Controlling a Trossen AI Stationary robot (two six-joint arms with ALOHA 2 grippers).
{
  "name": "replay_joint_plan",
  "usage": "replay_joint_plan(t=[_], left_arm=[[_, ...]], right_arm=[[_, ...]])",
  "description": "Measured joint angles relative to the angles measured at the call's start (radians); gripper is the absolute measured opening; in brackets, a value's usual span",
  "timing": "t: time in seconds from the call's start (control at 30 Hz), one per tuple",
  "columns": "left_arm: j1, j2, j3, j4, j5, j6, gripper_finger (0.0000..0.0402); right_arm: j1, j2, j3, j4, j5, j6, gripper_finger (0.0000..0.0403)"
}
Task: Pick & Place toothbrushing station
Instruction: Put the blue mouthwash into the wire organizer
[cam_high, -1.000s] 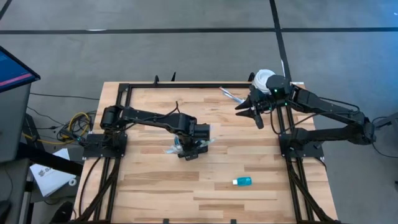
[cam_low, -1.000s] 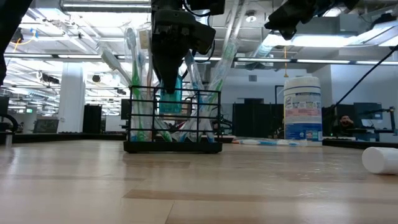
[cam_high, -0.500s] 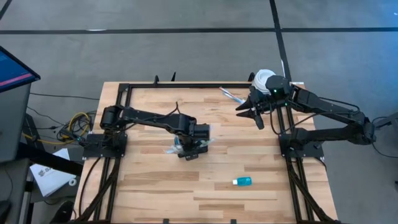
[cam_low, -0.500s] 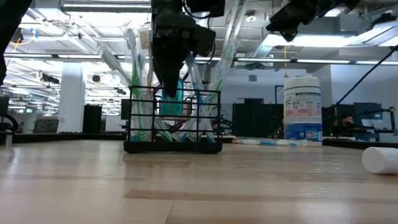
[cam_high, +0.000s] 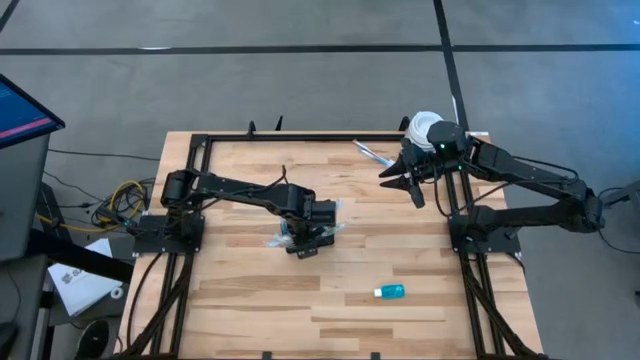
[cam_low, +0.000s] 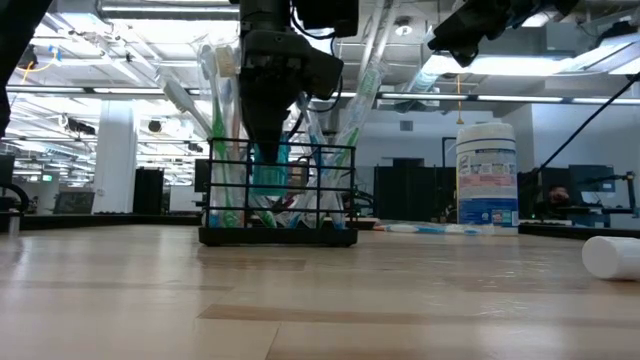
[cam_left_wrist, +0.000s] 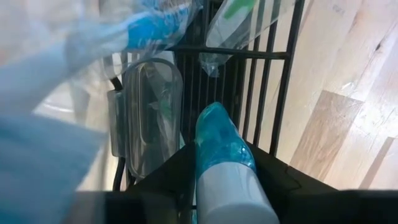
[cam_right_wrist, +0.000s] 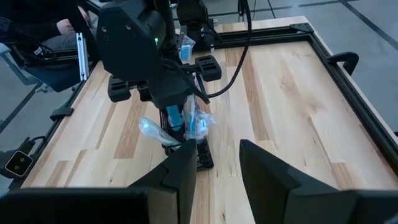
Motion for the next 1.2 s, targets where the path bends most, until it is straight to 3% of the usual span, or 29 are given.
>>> replay_joint_plan(t=[1.2], left_arm=[[0.0, 0.0, 0.0, 0.026, 0.0, 0.0, 0.0124]], right_arm=[[0.0, 0.0, 0.0, -0.002, 0.0, 0.0, 0.0113]])
